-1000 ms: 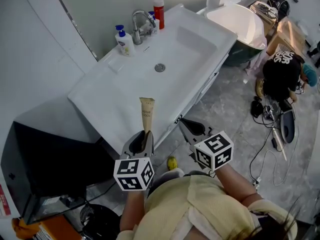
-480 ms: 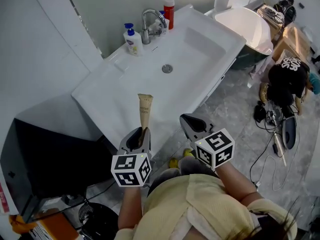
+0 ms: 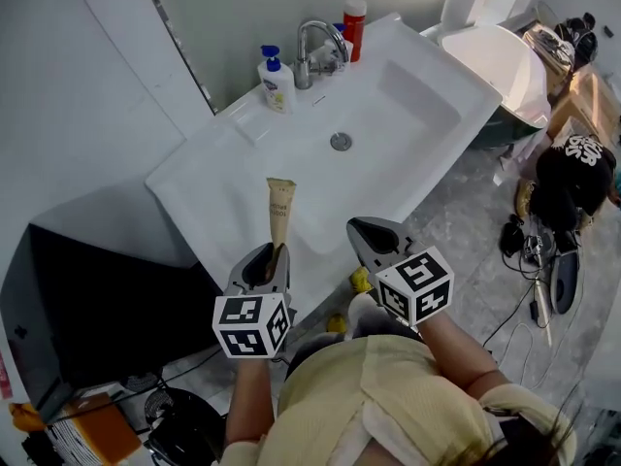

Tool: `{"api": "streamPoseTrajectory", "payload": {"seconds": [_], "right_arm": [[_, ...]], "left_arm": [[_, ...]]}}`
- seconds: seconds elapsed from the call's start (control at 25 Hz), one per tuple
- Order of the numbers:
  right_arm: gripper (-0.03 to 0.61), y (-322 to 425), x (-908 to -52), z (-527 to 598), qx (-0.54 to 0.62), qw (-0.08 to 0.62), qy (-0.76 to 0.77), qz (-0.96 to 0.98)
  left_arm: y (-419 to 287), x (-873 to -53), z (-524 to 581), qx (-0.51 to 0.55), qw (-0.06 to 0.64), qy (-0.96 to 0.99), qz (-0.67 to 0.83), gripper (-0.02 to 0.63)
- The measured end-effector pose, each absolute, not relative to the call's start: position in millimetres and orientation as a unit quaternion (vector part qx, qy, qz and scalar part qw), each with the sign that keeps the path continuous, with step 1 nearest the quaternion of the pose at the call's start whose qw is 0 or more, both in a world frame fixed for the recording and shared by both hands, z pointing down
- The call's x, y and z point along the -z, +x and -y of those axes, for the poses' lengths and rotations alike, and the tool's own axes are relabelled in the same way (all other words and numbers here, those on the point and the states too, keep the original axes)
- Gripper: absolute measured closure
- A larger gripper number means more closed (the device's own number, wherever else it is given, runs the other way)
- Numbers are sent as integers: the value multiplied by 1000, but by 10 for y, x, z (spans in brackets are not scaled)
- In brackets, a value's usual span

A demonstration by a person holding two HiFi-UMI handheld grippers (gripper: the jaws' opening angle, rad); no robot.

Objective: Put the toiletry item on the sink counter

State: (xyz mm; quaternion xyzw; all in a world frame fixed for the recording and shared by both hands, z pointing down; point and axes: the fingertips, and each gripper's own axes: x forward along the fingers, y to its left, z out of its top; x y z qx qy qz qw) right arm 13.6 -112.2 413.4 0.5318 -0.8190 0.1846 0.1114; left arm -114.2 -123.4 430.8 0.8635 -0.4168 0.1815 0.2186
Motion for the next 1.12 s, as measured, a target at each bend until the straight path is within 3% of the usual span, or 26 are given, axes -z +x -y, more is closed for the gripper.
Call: {"api": "streamPoseTrajectory", "payload": {"seconds": [0.64, 1.12], "right_arm": [[549, 363, -4084, 1962, -181, 114, 467, 858], [549, 377, -4127, 2334, -179, 124, 423, 879]], "left_arm": [[-867, -4330, 1949, -198, 220, 832, 470, 509], [-1060, -4523, 2406, -222, 225, 796, 517, 509]]}}
